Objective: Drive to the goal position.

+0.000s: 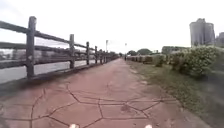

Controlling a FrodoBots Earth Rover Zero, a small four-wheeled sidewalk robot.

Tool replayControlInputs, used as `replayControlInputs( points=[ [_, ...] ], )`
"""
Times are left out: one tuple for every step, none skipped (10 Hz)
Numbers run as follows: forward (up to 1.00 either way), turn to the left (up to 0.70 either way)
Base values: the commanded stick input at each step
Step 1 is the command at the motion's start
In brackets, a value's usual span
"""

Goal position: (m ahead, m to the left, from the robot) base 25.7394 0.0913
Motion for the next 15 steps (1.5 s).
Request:
replayControlInputs(
  points=[
    [0.91,0.0],
    [0.91,0.0],
    [0.91,0.0],
    [0.91,0.0],
    [0.91,0.0],
    [0.91,0.0],
    [0.91,0.0],
    [0.91,0.0],
    [0.91,0.0],
    [0.91,-0.18],
    [0.91,-0.36],
    [0.91,-0.36],
    [0.91,-0.23],
    [0.91,0.0],
    [0.91,0.0]
  ],
)
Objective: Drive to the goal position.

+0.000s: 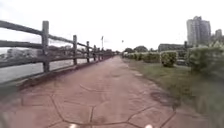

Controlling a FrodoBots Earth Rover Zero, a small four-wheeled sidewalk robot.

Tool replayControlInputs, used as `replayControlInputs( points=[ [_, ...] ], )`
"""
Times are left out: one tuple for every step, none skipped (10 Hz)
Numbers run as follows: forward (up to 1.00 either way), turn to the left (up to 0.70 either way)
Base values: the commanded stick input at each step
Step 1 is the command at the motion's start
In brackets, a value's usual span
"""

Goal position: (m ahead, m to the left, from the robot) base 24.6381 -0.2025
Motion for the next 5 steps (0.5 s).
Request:
replayControlInputs(
  points=[
    [0.91,0.0],
    [0.91,0.0],
    [0.91,0.0],
    [0.91,0.0],
    [0.91,-0.22]
  ],
)
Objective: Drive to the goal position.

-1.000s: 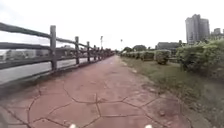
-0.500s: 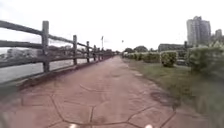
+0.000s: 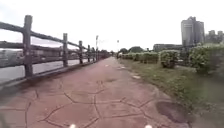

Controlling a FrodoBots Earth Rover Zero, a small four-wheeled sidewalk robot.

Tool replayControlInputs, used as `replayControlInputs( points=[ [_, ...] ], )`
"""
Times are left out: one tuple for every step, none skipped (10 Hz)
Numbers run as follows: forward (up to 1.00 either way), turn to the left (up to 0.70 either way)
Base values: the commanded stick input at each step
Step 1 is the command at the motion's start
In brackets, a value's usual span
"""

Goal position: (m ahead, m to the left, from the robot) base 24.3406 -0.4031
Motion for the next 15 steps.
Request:
replayControlInputs(
  points=[
    [0.91,-0.36],
    [0.91,-0.31],
    [0.91,-0.08],
    [0.91,0.0],
    [0.91,0.0],
    [0.91,0.0],
    [0.91,0.0],
    [0.91,0.0],
    [0.91,0.0],
    [0.91,0.0],
    [0.91,0.0],
    [0.91,0.0],
    [0.91,0.0],
    [0.91,0.0],
    [0.91,0.0]
  ],
)
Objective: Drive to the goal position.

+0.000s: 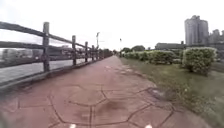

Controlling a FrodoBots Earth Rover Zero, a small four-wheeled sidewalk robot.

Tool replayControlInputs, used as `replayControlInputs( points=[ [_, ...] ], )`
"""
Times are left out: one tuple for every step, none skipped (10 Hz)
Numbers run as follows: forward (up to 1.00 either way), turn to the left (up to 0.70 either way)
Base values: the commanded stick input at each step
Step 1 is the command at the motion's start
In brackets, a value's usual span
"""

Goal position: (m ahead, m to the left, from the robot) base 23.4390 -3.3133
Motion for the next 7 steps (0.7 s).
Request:
replayControlInputs(
  points=[
    [0.91,0.0],
    [0.91,0.0],
    [0.91,0.0],
    [0.91,0.0],
    [0.91,0.0],
    [0.91,0.0],
    [0.91,0.0]
  ],
)
